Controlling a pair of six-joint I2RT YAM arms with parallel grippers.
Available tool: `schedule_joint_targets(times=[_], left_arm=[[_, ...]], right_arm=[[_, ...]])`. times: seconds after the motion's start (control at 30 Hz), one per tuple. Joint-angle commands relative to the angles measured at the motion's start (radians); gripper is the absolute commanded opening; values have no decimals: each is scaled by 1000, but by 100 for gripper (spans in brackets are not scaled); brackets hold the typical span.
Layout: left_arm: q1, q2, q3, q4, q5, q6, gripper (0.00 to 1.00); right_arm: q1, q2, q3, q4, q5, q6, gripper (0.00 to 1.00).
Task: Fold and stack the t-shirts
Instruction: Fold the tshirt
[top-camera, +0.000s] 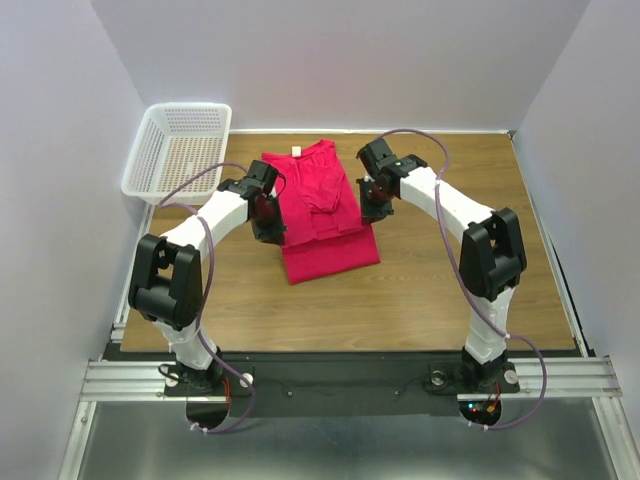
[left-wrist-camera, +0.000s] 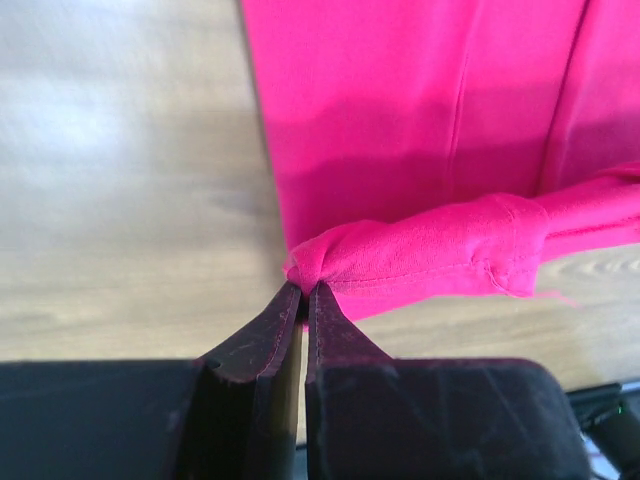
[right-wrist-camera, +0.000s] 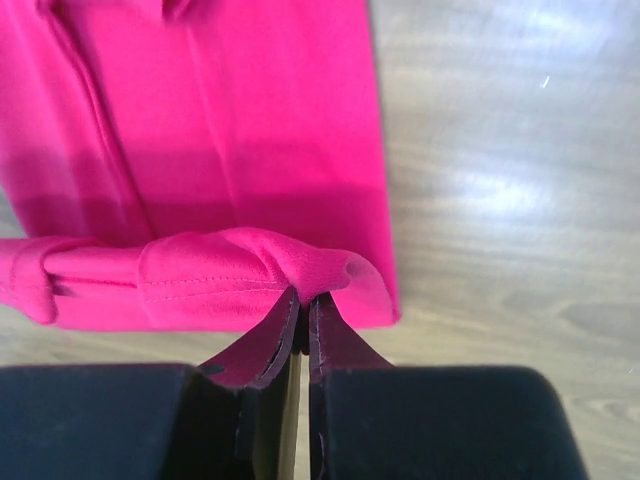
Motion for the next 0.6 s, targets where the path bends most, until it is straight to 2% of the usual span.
schedule_joint_targets(times=[0.0,0.23,0.57], left_arm=[[30,12,80,3,-51,80,0],[64,89,116,38,-63,104,0],[67,131,118,64,-80,103,0]], right_arm=[[-25,42,92,-16,26,-57,4],[-45,132,169,-11,16,-80,4],[-47,204,195,22,-13,-81,4]])
